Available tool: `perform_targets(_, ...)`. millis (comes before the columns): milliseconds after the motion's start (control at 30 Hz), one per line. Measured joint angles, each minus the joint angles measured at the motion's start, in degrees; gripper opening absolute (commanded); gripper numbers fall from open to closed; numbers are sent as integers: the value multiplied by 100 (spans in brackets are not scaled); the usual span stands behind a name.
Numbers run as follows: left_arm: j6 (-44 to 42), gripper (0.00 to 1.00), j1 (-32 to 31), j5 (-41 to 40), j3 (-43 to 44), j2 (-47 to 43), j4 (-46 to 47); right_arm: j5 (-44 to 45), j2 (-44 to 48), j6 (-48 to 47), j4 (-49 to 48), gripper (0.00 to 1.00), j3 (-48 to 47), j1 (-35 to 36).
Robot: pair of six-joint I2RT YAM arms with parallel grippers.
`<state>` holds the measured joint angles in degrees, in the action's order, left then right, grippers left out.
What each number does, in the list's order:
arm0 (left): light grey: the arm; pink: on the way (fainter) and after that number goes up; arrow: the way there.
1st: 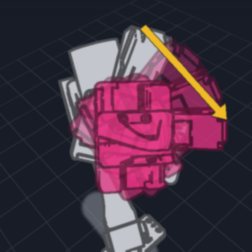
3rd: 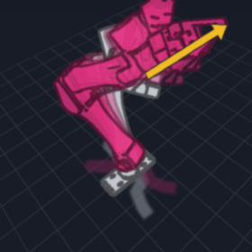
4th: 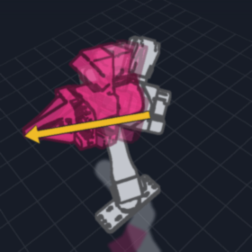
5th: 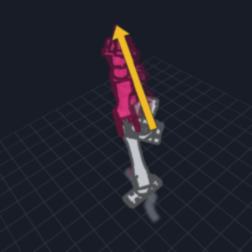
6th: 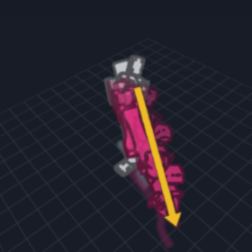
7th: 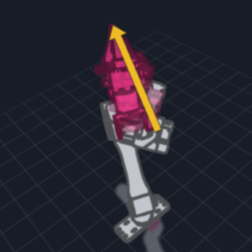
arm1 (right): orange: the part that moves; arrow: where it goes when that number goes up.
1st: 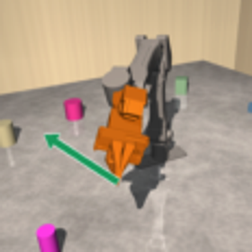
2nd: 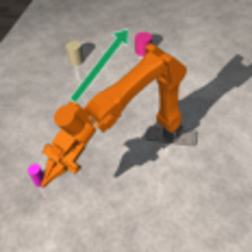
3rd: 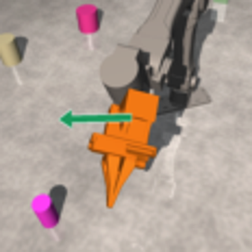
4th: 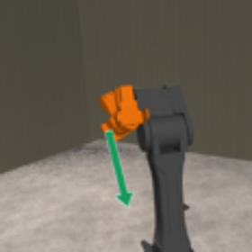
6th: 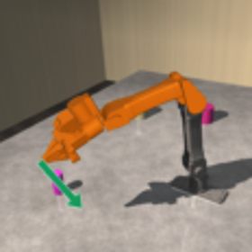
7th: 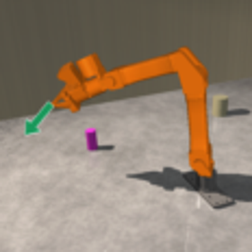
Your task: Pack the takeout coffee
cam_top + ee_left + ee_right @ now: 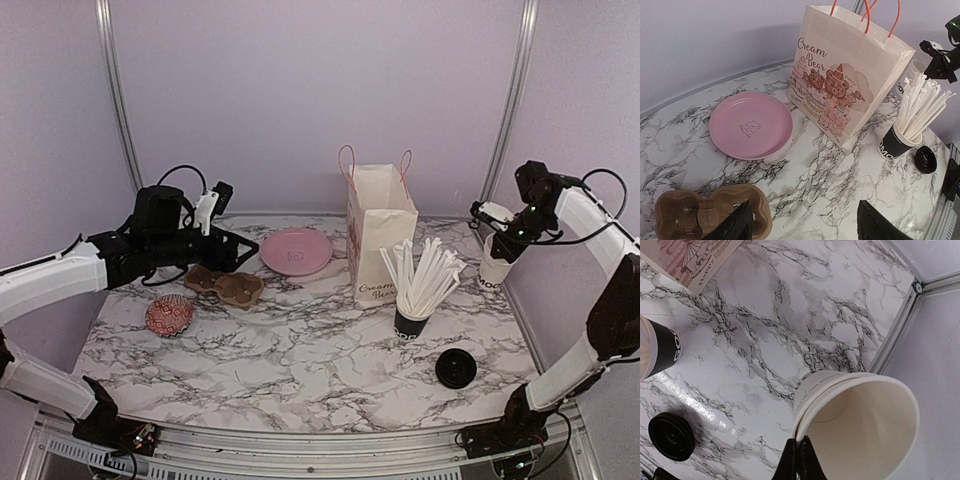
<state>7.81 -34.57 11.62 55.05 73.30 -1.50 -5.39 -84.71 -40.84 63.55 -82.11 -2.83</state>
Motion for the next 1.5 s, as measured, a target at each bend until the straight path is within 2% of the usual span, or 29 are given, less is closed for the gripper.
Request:
perform_targets(133, -98, 98, -391, 81, -264, -184, 306, -275, 52, 210, -26, 0, -450, -203)
perform_targets(233, -221, 99, -772, 92, -376, -363, 426, -673, 166, 341, -105, 0, -1185, -295)
perform_targets(367, -424, 99, -1276, 9, -162, -372, 518, -1668, 531, 516, -315, 0, -2100, -184)
perform_targets(533, -942, 99, -1941, -431, 623, 63, 560, -2988, 699, 496, -269, 0, -2778, 758)
perform_targets(667, -1307, 99, -2402, -789, 1292, 734, 610, -3700, 492, 273, 61, 0, -2861, 1556)
perform_targets(867, -1644, 99, -2813, -1329, 1965, 1622, 625, -3930, 249, -92, 507, 0, -2675, 2409)
perform_targets(1100, -1794, 99, -2905, -1895, 2398, 2124, 621, -3930, 203, -398, 874, 0, -2485, 3104)
perform_targets(1200, -1849, 99, -2903, -1849, 2402, 2162, 621, -3928, 173, -457, 951, 0, -2455, 3235)
perform_targets(1500, -1897, 89, -2903, -1213, 2483, 2291, 616, -3928, 17, -529, 1034, 0, -2452, 3346)
